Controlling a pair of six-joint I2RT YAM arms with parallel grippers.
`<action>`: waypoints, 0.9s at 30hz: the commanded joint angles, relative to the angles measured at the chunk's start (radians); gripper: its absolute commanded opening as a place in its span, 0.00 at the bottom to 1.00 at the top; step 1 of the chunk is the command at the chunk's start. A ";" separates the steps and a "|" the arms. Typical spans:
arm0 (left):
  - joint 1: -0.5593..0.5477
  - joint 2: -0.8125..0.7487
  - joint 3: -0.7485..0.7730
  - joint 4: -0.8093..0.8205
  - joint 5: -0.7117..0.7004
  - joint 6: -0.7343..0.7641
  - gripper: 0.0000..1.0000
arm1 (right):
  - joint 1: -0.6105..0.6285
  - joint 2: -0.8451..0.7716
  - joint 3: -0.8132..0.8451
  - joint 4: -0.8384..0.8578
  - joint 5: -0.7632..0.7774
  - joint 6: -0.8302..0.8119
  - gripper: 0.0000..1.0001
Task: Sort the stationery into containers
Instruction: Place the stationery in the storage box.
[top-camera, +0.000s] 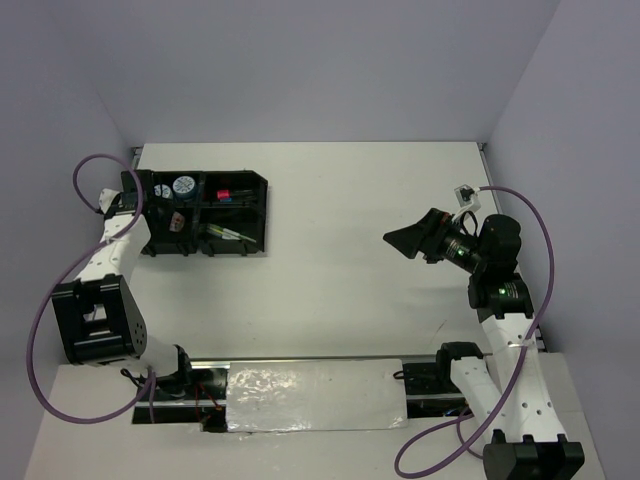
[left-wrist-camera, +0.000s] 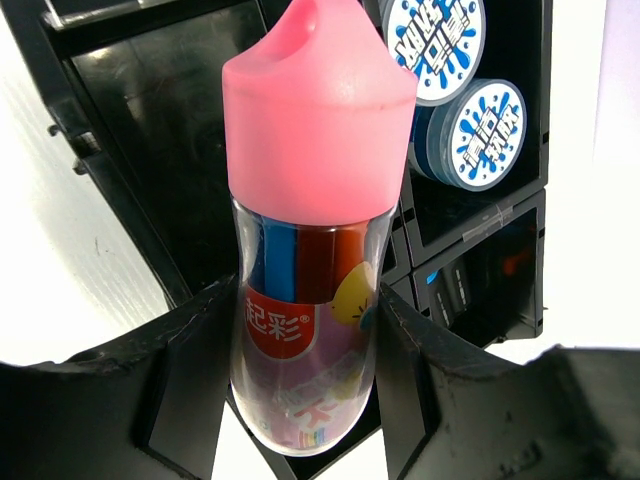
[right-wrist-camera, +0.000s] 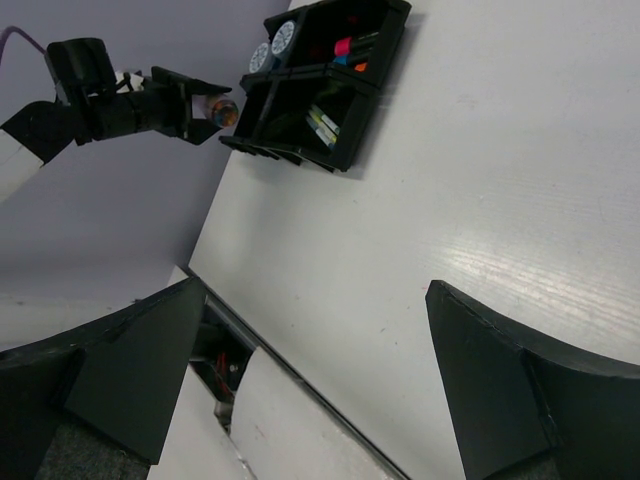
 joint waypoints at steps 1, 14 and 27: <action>0.001 0.008 -0.008 0.062 0.016 -0.013 0.09 | 0.006 -0.006 0.002 0.048 -0.028 0.004 1.00; 0.001 0.021 -0.039 0.086 0.027 -0.032 0.26 | 0.006 -0.001 0.001 0.048 -0.030 0.009 1.00; 0.017 0.024 -0.019 0.090 0.015 -0.034 0.74 | 0.006 0.003 0.019 0.034 -0.027 -0.003 1.00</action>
